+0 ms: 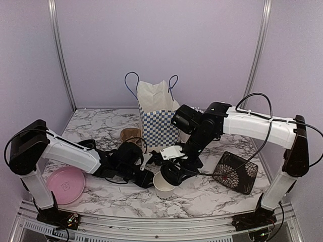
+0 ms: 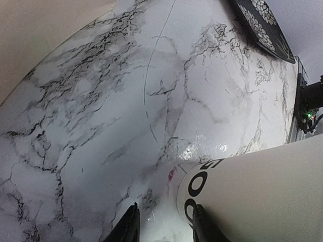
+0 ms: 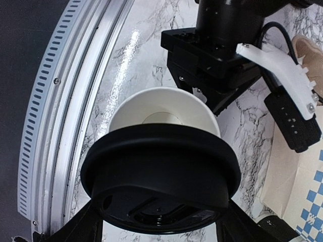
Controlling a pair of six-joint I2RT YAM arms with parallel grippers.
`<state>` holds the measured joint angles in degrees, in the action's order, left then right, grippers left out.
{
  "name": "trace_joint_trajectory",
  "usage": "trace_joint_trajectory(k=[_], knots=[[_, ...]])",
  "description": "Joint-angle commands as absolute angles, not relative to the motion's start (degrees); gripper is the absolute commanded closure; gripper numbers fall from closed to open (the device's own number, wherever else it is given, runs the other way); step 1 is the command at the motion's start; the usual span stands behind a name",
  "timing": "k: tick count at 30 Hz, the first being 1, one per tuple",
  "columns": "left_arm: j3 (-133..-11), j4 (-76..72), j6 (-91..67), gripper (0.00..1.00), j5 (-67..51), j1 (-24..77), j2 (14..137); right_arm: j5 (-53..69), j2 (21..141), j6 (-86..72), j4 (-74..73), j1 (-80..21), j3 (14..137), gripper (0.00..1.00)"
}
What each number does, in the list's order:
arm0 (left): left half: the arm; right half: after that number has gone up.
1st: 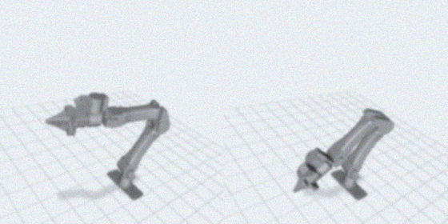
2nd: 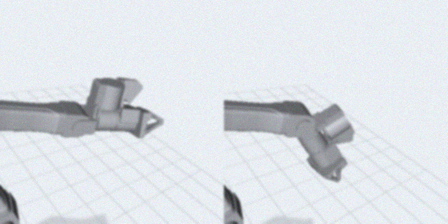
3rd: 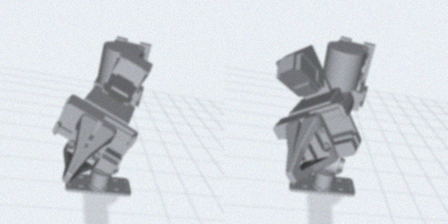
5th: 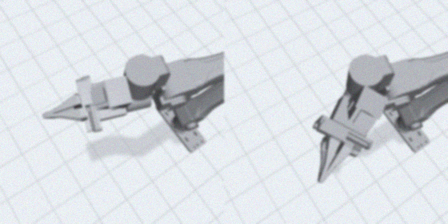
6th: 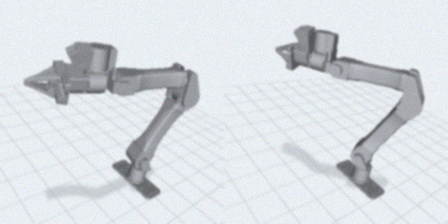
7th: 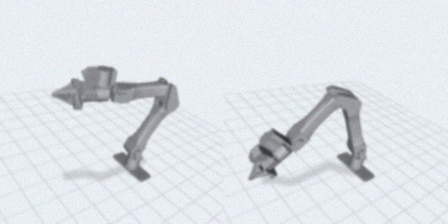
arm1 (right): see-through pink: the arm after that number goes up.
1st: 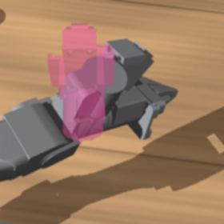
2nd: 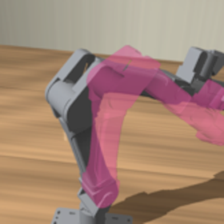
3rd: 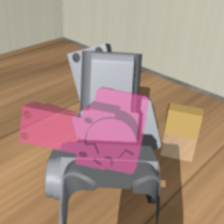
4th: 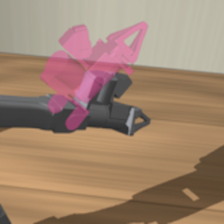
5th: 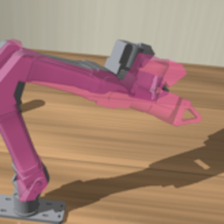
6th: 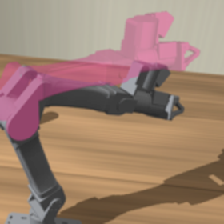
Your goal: Pack the takeout coffee
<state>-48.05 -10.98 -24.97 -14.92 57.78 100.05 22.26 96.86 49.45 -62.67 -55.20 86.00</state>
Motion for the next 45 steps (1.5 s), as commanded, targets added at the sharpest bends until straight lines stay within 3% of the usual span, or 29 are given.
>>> trace_joint_trajectory(k=[1,13,45], knots=[[-49.9,-14.1,-25.8,0.63,-16.5,58.0,101.9,19.7,97.5,48.6,-65.0,-56.2,88.1,0.34],[-46.9,-13.8,-27.4,0.59,-14.5,57.9,99.9,19.7,99.5,48.7,-66.1,-57.3,90.1,0.35],[-47.6,-13.7,-28.3,0.58,-13.8,57.8,100.7,13.9,105.2,46.8,-68.0,-63.4,94.2,0.33]])
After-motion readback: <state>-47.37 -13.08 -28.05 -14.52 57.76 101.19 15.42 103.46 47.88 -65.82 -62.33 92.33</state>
